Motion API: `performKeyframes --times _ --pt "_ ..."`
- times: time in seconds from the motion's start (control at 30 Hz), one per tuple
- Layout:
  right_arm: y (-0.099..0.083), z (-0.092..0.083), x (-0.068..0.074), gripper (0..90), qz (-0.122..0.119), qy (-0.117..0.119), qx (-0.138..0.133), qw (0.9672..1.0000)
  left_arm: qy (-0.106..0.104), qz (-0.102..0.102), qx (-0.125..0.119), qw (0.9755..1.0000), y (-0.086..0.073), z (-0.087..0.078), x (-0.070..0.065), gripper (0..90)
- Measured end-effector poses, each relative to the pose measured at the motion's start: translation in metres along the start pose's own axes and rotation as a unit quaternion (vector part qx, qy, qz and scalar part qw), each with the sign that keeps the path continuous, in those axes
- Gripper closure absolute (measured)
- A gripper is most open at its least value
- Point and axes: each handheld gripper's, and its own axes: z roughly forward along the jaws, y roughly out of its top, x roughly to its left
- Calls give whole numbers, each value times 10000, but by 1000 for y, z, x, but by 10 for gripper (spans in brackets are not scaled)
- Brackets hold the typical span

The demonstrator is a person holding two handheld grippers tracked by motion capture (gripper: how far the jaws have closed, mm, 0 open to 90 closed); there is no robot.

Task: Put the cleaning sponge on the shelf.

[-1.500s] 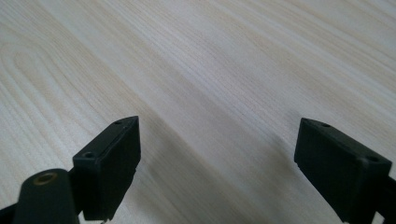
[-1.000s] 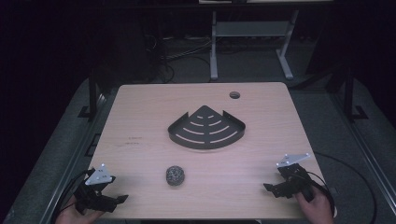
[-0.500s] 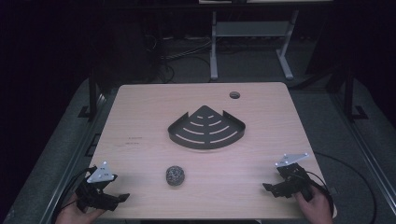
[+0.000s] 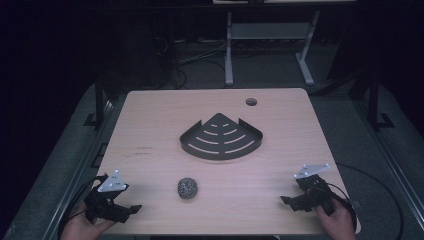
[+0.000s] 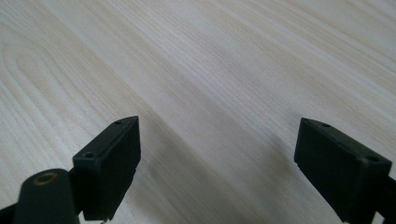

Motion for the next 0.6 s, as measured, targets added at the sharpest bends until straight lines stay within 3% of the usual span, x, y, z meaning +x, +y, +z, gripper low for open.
performKeyframes --times 0.6 --pt "0 0 1 144 -9 -7 -11 10000 -133 193 63 9997 22 5 -5 186"
